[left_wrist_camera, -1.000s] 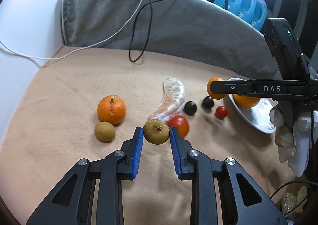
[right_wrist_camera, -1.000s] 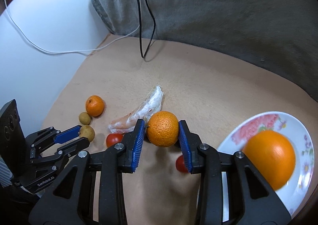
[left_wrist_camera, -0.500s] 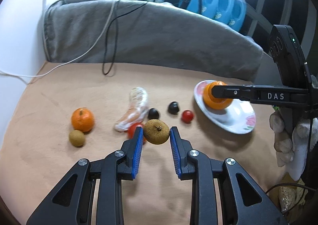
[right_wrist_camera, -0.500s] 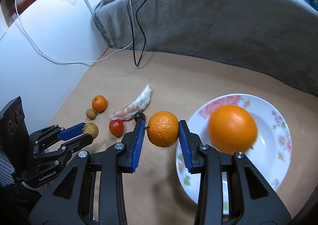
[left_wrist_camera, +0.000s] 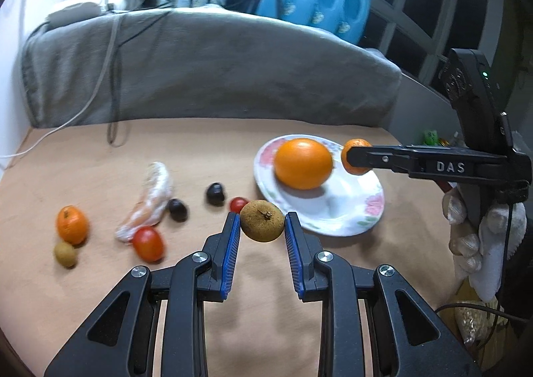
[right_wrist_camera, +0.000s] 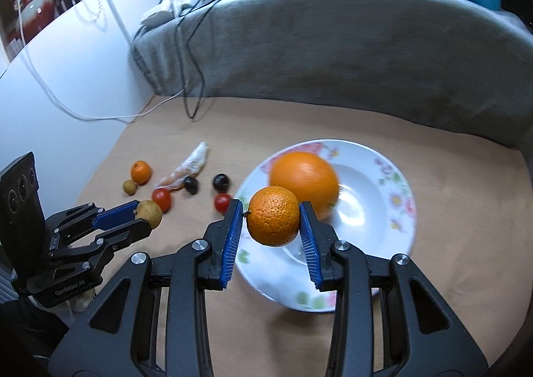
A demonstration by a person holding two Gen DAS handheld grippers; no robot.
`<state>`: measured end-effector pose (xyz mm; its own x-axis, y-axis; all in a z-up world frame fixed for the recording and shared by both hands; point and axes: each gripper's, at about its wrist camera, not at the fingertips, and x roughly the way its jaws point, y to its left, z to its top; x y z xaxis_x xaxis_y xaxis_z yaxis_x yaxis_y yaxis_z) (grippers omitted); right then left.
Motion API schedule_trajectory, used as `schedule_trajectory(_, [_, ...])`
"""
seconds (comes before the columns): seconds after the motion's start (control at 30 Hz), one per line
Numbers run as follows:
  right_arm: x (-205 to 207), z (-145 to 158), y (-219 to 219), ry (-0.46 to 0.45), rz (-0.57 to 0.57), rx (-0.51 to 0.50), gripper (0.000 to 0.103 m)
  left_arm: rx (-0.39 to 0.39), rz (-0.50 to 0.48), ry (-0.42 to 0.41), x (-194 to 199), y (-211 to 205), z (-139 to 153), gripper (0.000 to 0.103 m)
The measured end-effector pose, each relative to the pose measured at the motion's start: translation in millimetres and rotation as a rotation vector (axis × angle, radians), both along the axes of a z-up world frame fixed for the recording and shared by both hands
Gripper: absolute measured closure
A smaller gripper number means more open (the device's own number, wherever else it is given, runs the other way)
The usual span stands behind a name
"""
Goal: Organize fruits
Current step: 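Carry the tangerine and pear onto the white plate and open both tools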
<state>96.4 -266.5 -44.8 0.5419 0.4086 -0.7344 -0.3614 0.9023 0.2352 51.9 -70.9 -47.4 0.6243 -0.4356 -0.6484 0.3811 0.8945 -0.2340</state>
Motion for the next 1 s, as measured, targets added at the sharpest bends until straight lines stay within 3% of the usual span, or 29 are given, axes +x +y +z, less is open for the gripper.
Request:
schedule_trajectory(0.4, [11,-10,-45,0.009,-0.095,-0.021,0.067,-0.003,-0.096,0.023,9,-44,-5,0.077])
schedule_trajectory(1.0, [26,-34,-54,0.051,-0.12,-0.02,0.067,0.001,-0.137,0.063,23,-71,-11,0.077])
